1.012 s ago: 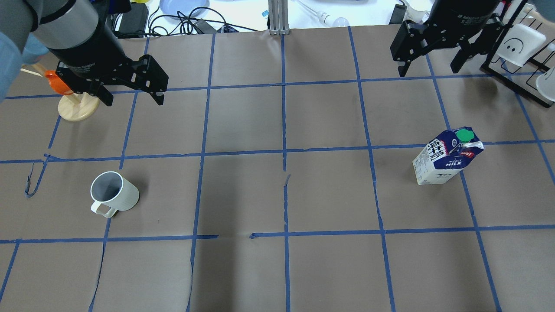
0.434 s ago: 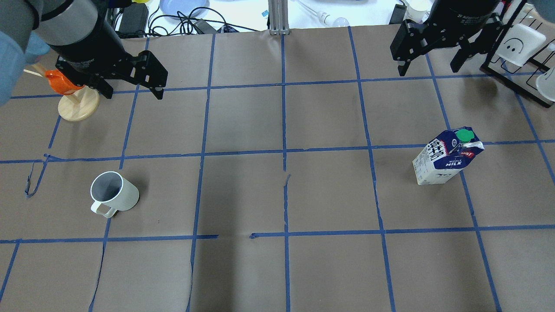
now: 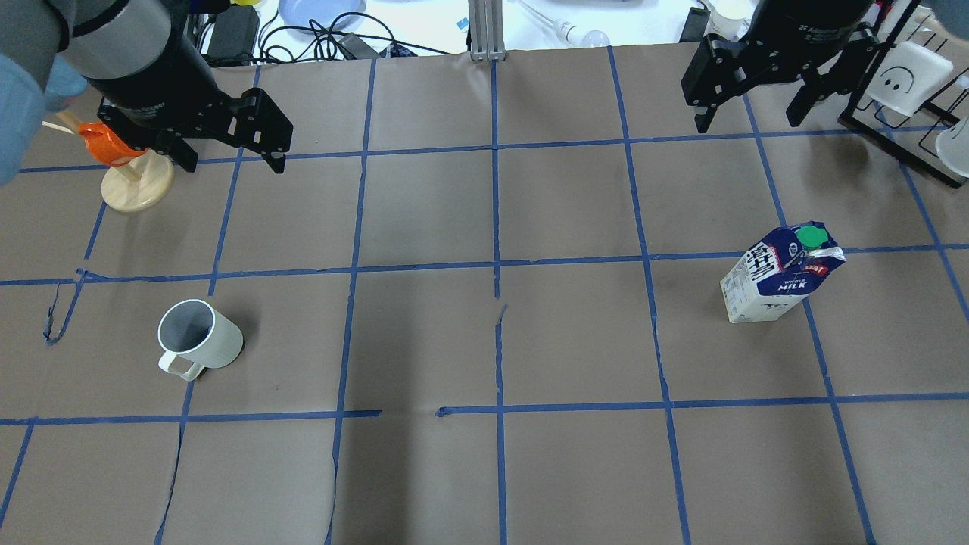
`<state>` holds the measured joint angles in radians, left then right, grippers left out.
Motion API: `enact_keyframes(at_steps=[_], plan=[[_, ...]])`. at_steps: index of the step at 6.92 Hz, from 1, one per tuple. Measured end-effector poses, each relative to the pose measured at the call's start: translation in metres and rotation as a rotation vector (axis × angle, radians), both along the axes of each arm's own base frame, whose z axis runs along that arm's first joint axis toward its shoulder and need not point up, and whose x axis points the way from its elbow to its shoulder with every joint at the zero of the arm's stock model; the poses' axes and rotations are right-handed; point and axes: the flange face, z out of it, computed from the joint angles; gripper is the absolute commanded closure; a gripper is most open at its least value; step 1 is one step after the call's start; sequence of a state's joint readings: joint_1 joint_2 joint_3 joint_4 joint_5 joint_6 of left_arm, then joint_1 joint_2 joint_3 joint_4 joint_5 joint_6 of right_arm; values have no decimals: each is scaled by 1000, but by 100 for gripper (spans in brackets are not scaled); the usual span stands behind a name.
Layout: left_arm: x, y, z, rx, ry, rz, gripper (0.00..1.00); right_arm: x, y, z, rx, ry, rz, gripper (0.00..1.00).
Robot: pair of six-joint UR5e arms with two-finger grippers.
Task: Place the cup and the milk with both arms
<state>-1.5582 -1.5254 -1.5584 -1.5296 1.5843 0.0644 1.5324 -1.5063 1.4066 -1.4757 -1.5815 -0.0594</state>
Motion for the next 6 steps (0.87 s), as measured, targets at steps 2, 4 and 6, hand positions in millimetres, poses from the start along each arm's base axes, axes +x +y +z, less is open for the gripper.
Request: enact_keyframes(at_steps=[2, 4, 6], plan=[[0, 0, -3, 5, 1, 1, 0, 0, 0, 0, 0, 0, 0, 0], [7, -1, -4, 9, -2, -10, 0, 0, 0, 0, 1, 1, 0, 0], [73, -15, -26, 37, -7, -24, 0, 0, 0, 0, 0, 1, 0, 0]])
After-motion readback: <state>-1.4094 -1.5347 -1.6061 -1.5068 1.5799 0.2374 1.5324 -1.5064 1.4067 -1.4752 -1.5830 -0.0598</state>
